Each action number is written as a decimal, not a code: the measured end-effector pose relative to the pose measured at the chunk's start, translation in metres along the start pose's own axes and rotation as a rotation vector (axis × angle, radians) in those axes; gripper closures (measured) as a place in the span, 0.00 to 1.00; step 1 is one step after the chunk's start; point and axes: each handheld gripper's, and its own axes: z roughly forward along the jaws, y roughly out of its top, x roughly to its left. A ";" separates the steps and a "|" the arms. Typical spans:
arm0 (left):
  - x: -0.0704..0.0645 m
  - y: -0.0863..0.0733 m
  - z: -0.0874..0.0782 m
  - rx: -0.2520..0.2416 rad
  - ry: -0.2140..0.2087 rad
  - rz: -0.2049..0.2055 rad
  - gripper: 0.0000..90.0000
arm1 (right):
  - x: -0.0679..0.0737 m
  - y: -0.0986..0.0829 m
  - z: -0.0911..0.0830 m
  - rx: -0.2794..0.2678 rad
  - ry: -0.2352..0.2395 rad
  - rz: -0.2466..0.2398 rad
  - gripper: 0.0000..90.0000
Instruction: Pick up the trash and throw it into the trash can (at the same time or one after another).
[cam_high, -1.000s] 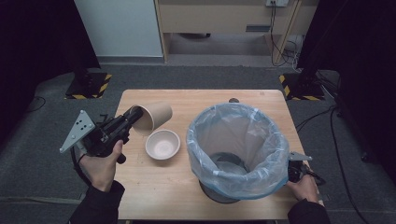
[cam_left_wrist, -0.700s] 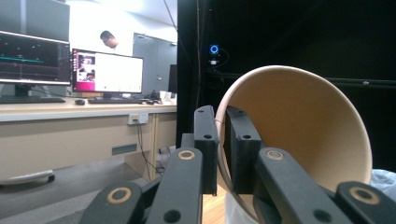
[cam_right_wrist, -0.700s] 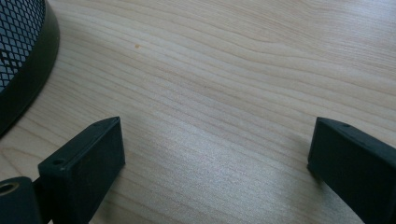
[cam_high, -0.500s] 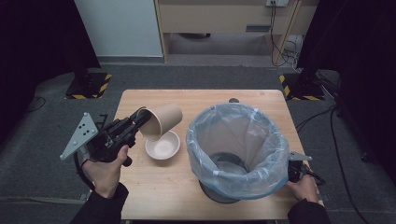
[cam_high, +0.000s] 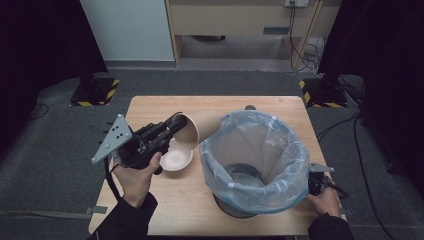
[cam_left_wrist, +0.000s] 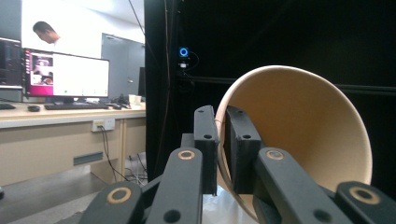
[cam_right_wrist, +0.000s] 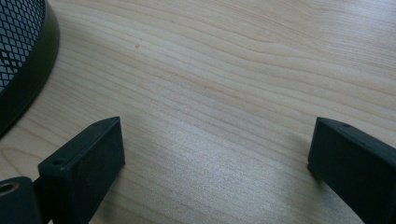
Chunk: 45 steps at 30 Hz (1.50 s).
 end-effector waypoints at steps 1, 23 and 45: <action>-0.002 -0.001 0.004 0.006 -0.006 -0.001 0.93 | 0.000 0.000 0.000 0.000 0.000 0.000 0.04; -0.022 -0.036 0.060 0.140 -0.133 -0.037 0.81 | 0.000 0.000 0.000 0.000 0.000 0.000 0.04; 0.047 -0.038 -0.022 0.143 0.180 0.012 0.45 | 0.000 0.000 0.000 0.000 0.001 -0.001 0.04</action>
